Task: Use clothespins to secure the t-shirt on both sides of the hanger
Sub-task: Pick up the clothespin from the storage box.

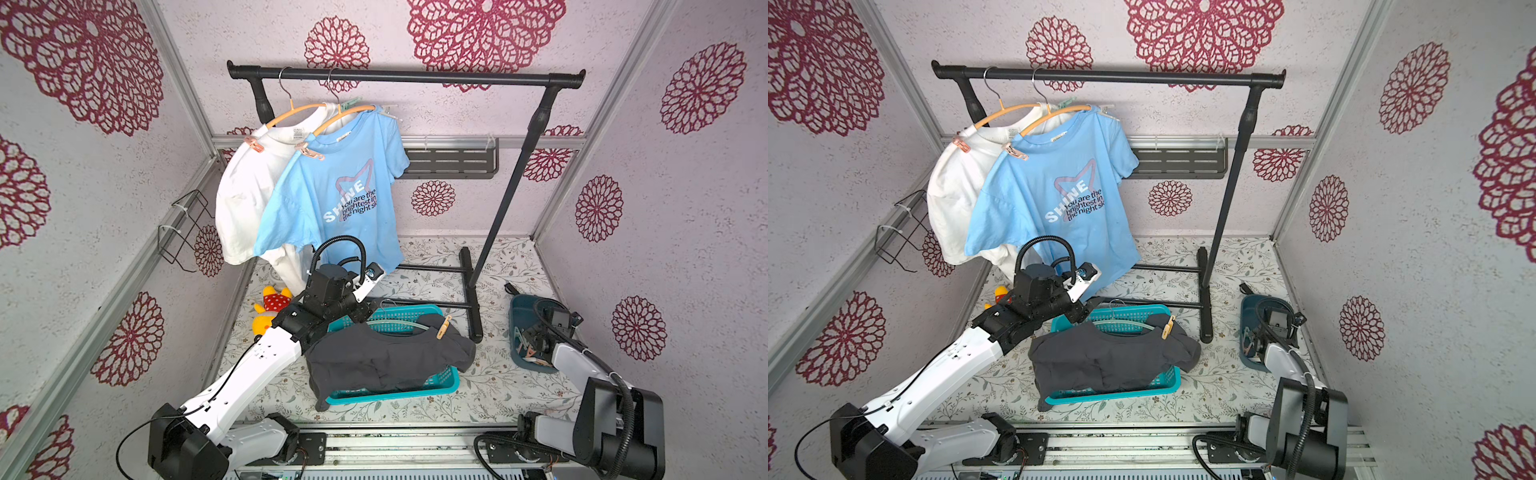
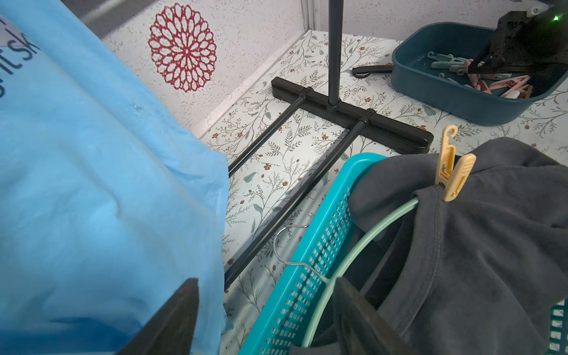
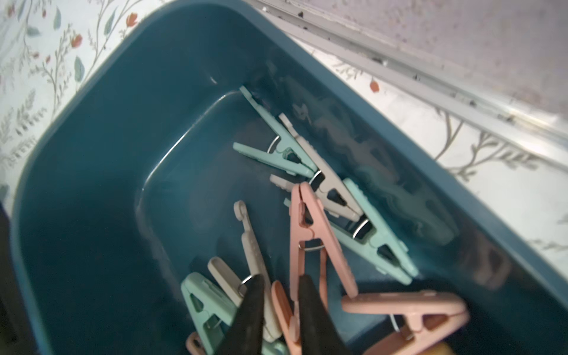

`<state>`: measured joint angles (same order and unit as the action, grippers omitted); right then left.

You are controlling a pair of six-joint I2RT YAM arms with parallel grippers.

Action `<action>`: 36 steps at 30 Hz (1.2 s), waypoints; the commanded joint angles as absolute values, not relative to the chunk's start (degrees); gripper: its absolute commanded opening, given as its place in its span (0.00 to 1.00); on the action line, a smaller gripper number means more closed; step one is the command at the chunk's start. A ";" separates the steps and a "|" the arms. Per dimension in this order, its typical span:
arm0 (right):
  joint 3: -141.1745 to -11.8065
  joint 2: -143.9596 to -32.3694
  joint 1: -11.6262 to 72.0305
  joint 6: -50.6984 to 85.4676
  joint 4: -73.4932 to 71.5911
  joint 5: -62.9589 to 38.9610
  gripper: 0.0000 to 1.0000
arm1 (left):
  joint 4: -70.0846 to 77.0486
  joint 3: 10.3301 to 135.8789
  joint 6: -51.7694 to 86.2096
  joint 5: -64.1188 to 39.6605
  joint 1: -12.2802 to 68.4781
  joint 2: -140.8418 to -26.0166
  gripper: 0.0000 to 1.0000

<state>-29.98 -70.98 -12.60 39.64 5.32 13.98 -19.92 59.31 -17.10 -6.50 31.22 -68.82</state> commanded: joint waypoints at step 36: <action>-29.81 -72.95 -13.01 37.70 0.54 13.75 0.00 | -18.93 58.58 -18.42 -4.99 30.76 -69.27 0.73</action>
<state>-29.98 -74.91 -12.86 38.46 1.45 14.28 -19.16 59.07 -18.39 -5.26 31.22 -70.30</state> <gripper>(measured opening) 0.047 0.728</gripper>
